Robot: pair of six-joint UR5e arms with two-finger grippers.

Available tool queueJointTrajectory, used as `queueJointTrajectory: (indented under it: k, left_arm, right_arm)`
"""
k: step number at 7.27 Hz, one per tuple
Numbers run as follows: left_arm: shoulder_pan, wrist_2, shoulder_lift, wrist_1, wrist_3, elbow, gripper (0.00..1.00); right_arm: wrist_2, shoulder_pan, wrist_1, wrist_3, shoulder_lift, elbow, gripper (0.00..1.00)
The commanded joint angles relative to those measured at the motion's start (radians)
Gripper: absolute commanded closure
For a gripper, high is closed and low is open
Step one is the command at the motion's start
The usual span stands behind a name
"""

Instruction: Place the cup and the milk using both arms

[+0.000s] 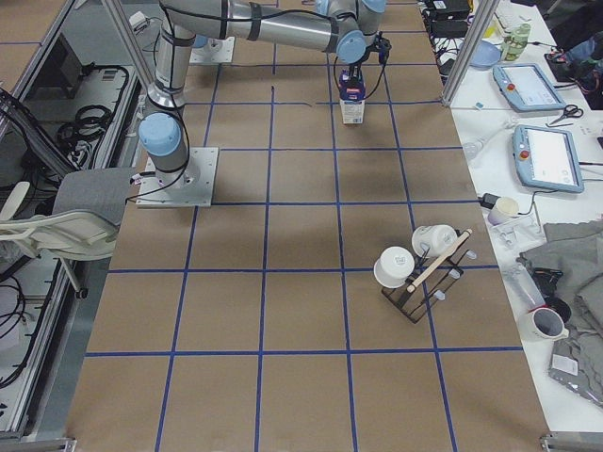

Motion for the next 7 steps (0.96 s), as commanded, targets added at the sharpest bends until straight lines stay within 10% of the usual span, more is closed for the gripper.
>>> queueJointTrajectory:
  k: [1,5,7]
  left_arm:
    - [0.001,-0.001,0.0,0.0,0.0,0.0,0.0]
    - [0.0,-0.002,0.0,0.0,-0.002,0.0,0.0]
    - [0.0,-0.001,0.0,0.0,-0.002,0.0,0.0]
  right_arm:
    - [-0.013,-0.001,0.0,-0.003,0.001,0.002,0.49]
    - [-0.017,-0.001,0.01,0.0,-0.003,0.006,0.42]
    - [-0.017,-0.001,0.01,0.007,-0.003,0.006,0.02]
